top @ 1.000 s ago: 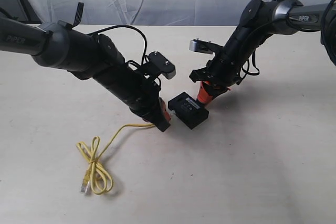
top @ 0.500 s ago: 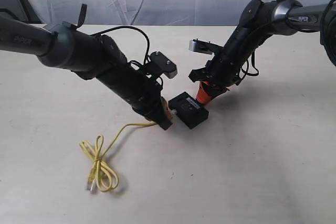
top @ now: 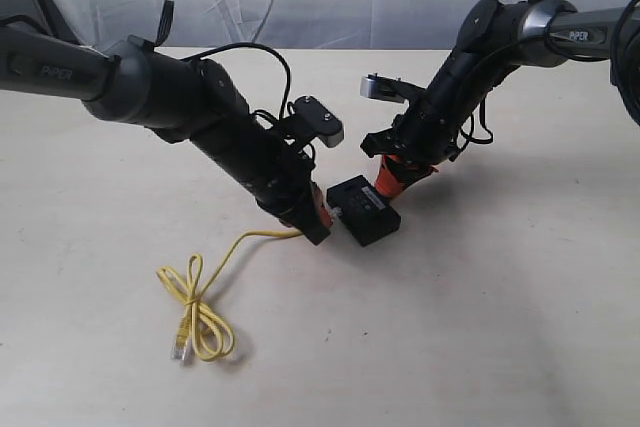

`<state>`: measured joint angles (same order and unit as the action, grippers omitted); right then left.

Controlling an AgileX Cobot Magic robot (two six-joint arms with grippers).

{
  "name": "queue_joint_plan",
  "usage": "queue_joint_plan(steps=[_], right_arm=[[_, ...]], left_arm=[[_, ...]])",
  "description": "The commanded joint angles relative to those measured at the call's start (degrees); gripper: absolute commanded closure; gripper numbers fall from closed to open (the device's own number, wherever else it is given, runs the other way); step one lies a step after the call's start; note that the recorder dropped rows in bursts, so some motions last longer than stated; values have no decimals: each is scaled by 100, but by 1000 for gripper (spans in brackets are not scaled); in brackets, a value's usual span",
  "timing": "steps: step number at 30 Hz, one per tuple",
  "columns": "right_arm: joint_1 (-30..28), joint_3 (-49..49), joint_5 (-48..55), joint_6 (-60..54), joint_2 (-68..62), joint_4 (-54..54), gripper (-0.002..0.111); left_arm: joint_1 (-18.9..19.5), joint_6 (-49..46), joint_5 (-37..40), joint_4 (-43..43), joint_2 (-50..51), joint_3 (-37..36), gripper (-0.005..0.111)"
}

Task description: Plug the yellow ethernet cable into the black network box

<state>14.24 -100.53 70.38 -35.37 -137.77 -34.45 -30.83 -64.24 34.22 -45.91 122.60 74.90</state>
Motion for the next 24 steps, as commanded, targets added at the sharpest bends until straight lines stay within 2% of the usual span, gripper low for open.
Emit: queue_joint_plan(steps=[1,9,14,18,24], right_arm=[[20,37,-42,-112,-73,-67,109],[20,24,-42,-110,-4,-78,109],[20,24,-42,-110,-5,-127,109],[20,24,-42,-258,-5,-216,109],[20,24,-42,-389,-5,-356,109]], left_arm=[[-16,207,-8,107,137,56,106],[-16,1178,-50,1019,137,242,106],[-16,1110,-74,983,137,337,106],[-16,490,120,983,137,337,106],[-16,476,176,956,137,337,106]])
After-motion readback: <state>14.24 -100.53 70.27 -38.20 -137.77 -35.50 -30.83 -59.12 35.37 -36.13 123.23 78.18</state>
